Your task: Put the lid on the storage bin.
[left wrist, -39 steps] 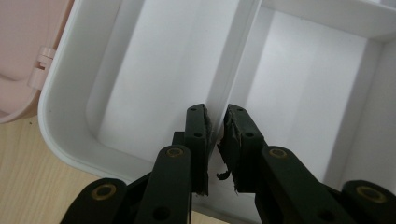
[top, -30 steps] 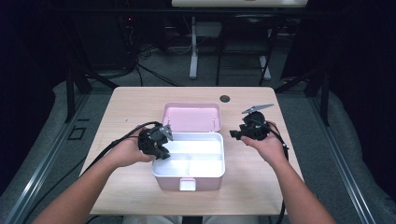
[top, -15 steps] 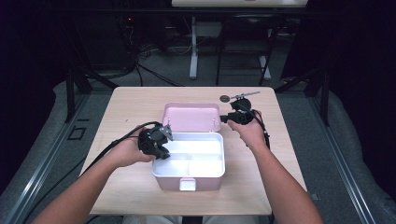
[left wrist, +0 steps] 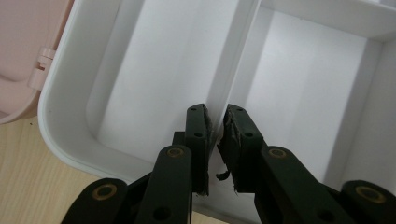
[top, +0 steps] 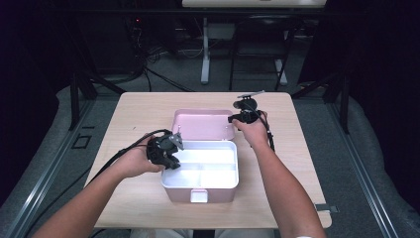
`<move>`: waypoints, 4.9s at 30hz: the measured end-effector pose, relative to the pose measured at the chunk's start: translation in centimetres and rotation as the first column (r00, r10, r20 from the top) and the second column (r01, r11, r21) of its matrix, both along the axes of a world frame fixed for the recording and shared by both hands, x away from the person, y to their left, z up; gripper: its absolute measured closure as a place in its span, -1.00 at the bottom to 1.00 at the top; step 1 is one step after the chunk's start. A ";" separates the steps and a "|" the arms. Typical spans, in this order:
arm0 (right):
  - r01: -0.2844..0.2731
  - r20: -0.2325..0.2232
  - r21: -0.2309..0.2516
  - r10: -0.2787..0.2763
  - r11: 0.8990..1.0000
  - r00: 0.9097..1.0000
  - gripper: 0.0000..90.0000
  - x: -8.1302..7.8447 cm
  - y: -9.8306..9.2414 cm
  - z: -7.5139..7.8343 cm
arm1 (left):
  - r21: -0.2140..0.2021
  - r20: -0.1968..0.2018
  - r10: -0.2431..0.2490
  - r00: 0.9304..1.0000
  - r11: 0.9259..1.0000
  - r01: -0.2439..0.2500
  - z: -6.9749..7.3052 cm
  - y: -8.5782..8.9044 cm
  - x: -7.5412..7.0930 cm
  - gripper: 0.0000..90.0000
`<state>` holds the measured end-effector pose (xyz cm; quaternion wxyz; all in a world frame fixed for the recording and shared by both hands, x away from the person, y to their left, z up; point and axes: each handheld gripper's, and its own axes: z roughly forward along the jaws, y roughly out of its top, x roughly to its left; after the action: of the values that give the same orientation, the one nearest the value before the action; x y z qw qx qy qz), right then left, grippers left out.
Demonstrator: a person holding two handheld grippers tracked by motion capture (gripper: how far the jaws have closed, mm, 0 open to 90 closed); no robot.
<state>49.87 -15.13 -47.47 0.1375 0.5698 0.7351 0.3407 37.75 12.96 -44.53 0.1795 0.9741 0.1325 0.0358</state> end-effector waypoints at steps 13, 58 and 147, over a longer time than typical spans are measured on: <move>0.045 -0.053 0.027 -0.043 0.999 0.998 0.59 1.1 0.9 -1.6 | -0.014 0.006 0.005 1.000 1.000 -0.005 -0.1 0.1 -0.1 0.77; 0.071 0.166 0.094 -0.086 0.993 0.982 0.93 -2.7 0.5 5.0 | -0.012 0.005 0.016 1.000 1.000 -0.016 -0.1 0.1 -0.1 0.78; -0.092 0.406 0.060 0.060 0.994 0.912 0.91 -12.4 -0.5 7.8 | -0.486 0.193 0.505 0.841 0.794 -0.365 5.6 6.6 -0.1 0.56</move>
<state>37.51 -15.61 -39.72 0.2504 0.4633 0.6988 0.4841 37.69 19.55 -38.95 0.3953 0.8335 0.3301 0.2001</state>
